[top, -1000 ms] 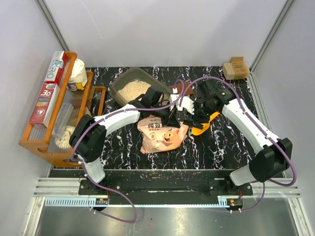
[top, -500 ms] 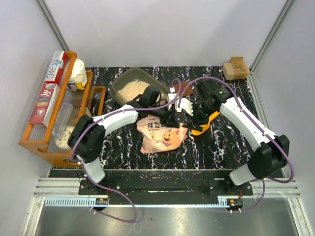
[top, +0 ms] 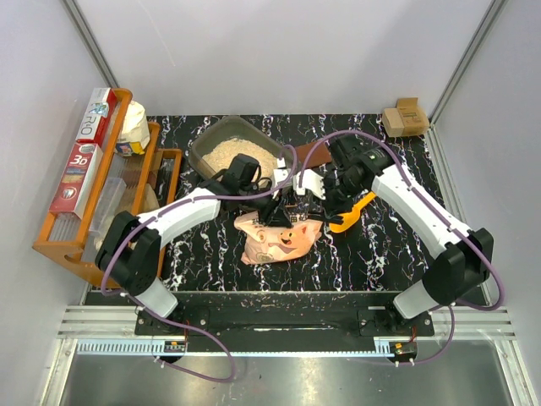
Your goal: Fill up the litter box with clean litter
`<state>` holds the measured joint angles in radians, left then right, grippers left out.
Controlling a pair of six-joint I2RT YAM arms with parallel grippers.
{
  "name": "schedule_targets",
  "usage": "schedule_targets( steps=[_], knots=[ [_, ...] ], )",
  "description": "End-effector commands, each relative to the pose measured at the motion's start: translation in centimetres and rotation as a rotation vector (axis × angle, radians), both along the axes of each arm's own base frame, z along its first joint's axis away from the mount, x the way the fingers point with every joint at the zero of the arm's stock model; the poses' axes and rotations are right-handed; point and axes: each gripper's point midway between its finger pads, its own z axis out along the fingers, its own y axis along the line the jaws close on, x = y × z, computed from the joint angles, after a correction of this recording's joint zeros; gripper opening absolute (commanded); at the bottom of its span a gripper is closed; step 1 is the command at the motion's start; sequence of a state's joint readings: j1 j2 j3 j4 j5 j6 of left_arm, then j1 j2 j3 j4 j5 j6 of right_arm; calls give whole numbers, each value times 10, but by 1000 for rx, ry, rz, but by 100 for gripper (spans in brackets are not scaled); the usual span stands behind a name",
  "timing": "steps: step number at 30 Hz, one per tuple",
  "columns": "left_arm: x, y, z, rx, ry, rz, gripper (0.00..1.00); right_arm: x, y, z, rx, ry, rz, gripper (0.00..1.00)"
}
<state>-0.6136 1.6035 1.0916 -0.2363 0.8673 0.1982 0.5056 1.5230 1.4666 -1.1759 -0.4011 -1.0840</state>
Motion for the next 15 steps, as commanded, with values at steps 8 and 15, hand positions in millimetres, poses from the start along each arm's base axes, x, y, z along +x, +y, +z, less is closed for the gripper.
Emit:
schedule_targets(
  steps=[8, 15],
  knots=[
    [14, 15, 11, 0, -59, 81, 38, -9, 14, 10, -31, -12, 101, 0],
    [17, 24, 13, -10, -49, 117, 42, -17, 24, 6, -44, 12, 134, 0]
  ],
)
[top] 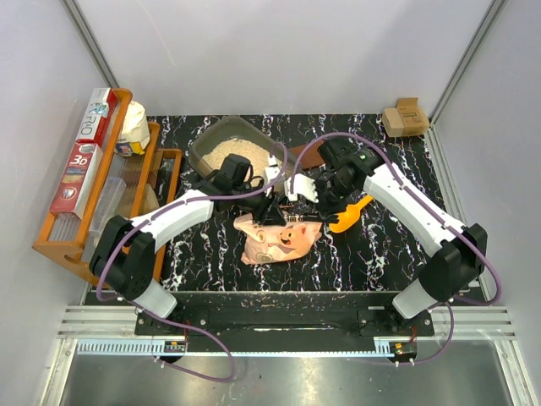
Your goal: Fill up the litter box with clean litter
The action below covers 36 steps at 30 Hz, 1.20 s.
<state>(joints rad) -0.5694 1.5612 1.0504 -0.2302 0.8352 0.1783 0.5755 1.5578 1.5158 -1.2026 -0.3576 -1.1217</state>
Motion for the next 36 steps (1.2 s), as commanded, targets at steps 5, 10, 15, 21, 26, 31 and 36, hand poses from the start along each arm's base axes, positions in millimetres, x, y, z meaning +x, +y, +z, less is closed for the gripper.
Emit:
schedule_targets(
  steps=[5, 10, 15, 21, 26, 31, 36],
  knots=[
    [7, 12, 13, -16, -41, 69, 43, -16, 20, 2, -9, 44, 71, 0],
    [11, 17, 14, -6, -35, 107, 44, -14, 28, 1, -27, 36, 91, 0],
    [12, 23, 15, -2, -37, 130, 45, -15, 38, 2, -43, 25, 108, 0],
    [16, 27, 16, 10, -31, 162, 46, -16, 42, 3, -67, 23, 109, 0],
    [32, 41, 21, 107, -6, 296, 55, -12, 47, 3, -100, 16, 58, 0],
    [50, 78, 35, 253, -58, 520, 99, -6, 51, 6, -116, 3, -26, 0],
    [69, 109, 74, 307, -171, 705, 99, -8, 53, 7, -95, 15, -106, 0]
  ],
)
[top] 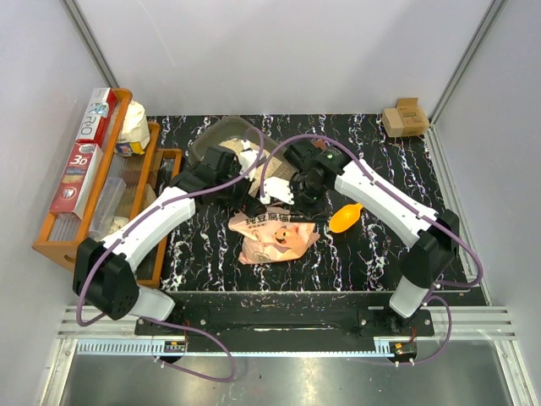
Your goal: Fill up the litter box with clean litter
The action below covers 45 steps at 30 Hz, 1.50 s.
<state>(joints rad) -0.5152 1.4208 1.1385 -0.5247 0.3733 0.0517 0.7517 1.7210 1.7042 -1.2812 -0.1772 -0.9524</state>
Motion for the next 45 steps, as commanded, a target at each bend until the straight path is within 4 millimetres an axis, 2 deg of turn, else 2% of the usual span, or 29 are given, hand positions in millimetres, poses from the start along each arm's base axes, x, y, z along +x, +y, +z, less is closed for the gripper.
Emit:
schedule_targets(
  steps=[1, 4, 7, 12, 16, 19, 22, 26, 29, 32, 36, 45],
  knots=[
    [43, 50, 66, 111, -233, 316, 99, -7, 15, 9, 64, 13, -78, 0],
    [63, 82, 95, 217, -324, 482, 99, -7, 14, 9, 67, 9, -80, 0],
    [70, 97, 130, 252, -389, 556, 99, -7, 14, 11, 56, -1, -45, 0],
    [76, 114, 185, 255, -525, 629, 99, -3, 14, 7, -3, -26, -20, 0],
    [78, 122, 207, 307, -597, 626, 99, -4, 12, 10, -44, -43, -26, 0],
    [76, 119, 222, 308, -639, 591, 99, -8, 10, 12, -60, -24, -62, 0],
    [75, 119, 230, 305, -661, 586, 99, -11, 12, 13, -47, -5, -91, 0],
    [74, 120, 229, 308, -659, 587, 99, -16, 23, 18, 13, 22, -134, 0],
    [74, 118, 225, 307, -651, 578, 99, -10, 24, 19, 21, -6, -174, 0],
    [74, 117, 225, 307, -652, 576, 99, -3, 20, 24, 18, -56, -211, 0],
    [74, 114, 225, 305, -650, 569, 99, -13, 13, 26, 0, -30, -177, 0],
    [75, 112, 223, 302, -645, 559, 99, -15, 2, 23, -80, -30, -77, 0]
  ],
)
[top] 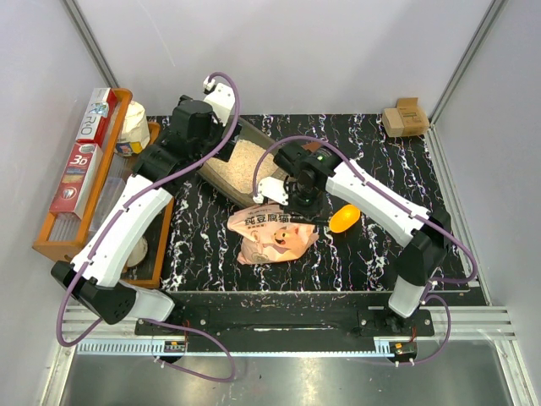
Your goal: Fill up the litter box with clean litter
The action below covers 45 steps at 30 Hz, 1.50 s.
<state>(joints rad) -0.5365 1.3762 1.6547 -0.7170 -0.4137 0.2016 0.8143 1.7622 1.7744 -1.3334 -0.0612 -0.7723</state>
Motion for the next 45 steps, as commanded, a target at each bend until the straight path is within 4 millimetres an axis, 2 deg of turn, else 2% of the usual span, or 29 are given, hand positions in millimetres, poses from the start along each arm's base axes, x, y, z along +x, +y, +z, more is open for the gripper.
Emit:
schedule_targets(
  steps=[1, 5, 10, 12, 19, 31, 37, 39, 40, 41, 43, 45],
  knots=[
    [-3, 4, 24, -21, -62, 9, 99, -9, -2, 18, -13, -12, 84, 0],
    [-3, 2, 23, -28, -57, 3, 99, -7, -3, 21, -30, -24, 78, 0],
    [-3, -1, 21, -36, -47, -5, 99, -11, 10, 22, 43, 10, -39, 0],
    [-4, -1, 19, -35, -43, -9, 99, -18, 10, 16, 38, 52, -31, 0],
    [-7, 0, 19, -34, -44, -10, 99, -14, 13, 3, 7, 73, 19, 0],
    [-10, 2, 18, -33, -44, -7, 99, -8, 39, 3, 79, 94, 24, 0],
    [-9, 1, 16, -36, -38, -9, 99, -11, 34, -7, 44, 124, 2, 0],
    [-8, -1, 15, -40, -36, -14, 99, -12, 33, -8, 39, 127, 6, 10],
    [-8, -2, 16, -41, -36, -17, 99, -11, 32, -8, 36, 123, 8, 18],
    [-7, -2, 16, -39, -34, -15, 99, -7, 32, -7, 35, 101, 5, 35],
    [-6, -3, 18, -39, -37, -18, 99, -1, 31, -1, 41, 60, -5, 45],
    [-6, -2, 19, -26, -43, -21, 99, 10, 31, 9, 55, -7, -24, 49]
  ],
)
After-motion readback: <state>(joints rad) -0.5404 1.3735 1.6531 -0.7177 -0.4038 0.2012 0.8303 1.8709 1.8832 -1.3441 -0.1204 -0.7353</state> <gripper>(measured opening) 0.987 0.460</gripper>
